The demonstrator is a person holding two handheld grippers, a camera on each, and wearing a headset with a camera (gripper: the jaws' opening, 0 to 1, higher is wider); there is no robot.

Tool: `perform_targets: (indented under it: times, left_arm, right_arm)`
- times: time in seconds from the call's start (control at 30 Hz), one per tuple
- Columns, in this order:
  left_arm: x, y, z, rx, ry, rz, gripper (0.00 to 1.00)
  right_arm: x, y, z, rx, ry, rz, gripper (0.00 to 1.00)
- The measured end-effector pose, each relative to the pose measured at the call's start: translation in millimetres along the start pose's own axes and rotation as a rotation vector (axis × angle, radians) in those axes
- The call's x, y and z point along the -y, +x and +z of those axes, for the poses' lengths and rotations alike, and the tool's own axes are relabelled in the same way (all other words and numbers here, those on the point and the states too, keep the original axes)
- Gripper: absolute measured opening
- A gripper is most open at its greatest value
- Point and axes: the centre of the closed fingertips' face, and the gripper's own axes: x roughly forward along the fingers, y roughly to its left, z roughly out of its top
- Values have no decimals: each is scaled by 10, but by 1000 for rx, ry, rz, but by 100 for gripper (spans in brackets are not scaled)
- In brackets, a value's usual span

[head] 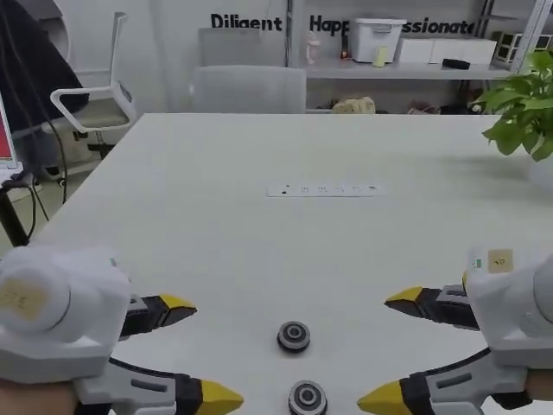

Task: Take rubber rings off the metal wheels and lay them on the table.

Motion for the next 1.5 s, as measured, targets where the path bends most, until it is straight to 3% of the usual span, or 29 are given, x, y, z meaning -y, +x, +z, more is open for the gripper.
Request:
perform_targets:
  times: [0.77,1.5]
  left_arm:
    - [-131,240,56,2,18,-13,66]
    - [-83,431,104,-9,52,-61,63]
  right_arm:
    - [183,126,-138,-24,-76,38,70]
    - [200,171,-141,-4,-94,62,64]
